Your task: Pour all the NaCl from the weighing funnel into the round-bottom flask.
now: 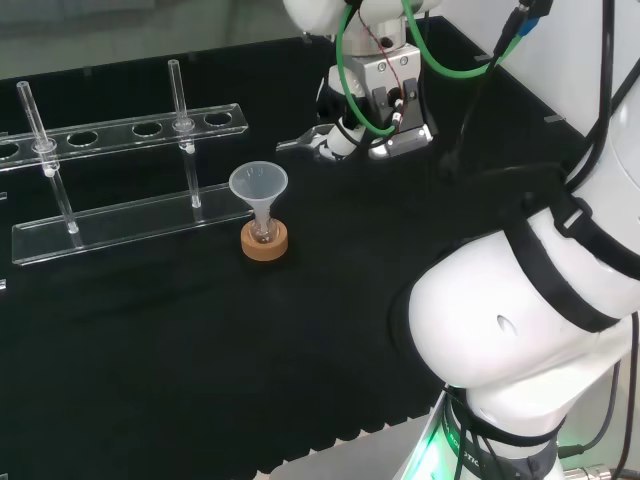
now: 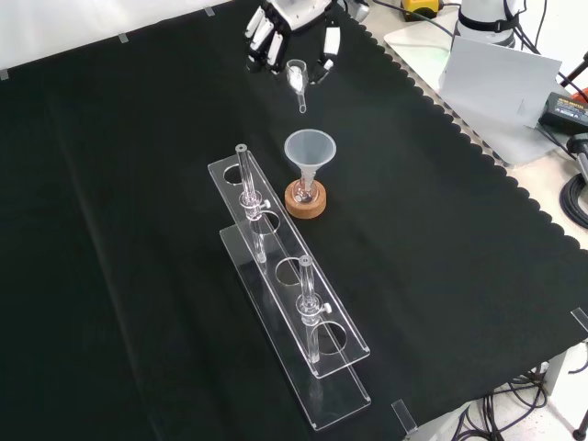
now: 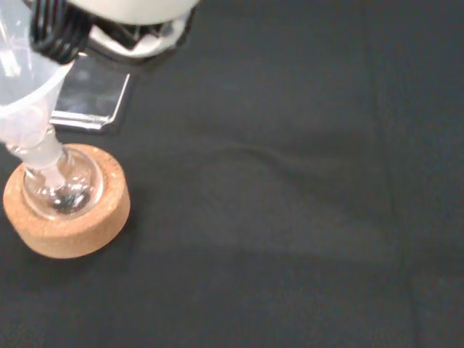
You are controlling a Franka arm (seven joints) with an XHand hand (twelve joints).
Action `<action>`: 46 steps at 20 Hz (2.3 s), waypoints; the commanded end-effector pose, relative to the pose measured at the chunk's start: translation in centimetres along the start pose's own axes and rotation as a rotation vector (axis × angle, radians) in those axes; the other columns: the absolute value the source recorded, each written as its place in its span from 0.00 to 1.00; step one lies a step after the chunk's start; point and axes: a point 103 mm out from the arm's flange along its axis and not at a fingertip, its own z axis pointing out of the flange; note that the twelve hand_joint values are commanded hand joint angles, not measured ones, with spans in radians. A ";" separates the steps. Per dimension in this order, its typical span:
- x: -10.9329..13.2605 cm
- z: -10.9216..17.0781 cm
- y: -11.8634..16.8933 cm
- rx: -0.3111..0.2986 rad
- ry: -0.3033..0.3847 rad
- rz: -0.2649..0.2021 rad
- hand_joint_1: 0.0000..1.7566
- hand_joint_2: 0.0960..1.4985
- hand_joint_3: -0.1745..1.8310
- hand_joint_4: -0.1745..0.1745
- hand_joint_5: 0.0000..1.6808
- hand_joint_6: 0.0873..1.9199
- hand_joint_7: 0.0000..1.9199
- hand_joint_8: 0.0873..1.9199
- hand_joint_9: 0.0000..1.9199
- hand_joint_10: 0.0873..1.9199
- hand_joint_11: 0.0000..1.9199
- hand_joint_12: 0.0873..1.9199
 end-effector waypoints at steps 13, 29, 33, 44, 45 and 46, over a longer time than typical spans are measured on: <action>2.3 1.3 1.4 0.074 -0.168 -0.056 0.64 0.39 0.45 1.00 0.74 0.37 0.24 0.31 0.40 0.22 0.29 0.63; 3.3 -0.1 2.2 0.092 -0.272 -0.068 0.64 0.38 0.45 1.00 0.74 0.37 0.24 0.31 0.40 0.22 0.29 0.64; 3.4 -0.7 2.4 0.098 -0.302 -0.067 0.64 0.38 0.45 1.00 0.74 0.37 0.24 0.31 0.40 0.22 0.29 0.64; 3.7 -1.8 2.2 0.107 -0.357 -0.062 0.64 0.38 0.45 1.00 0.74 0.37 0.23 0.30 0.40 0.22 0.29 0.64; 3.7 -1.9 2.2 0.107 -0.363 -0.061 0.64 0.38 0.45 1.00 0.74 0.37 0.23 0.30 0.39 0.22 0.29 0.64; 3.7 -2.0 2.2 0.107 -0.366 -0.062 0.64 0.38 0.45 1.00 0.74 0.37 0.23 0.30 0.39 0.22 0.29 0.64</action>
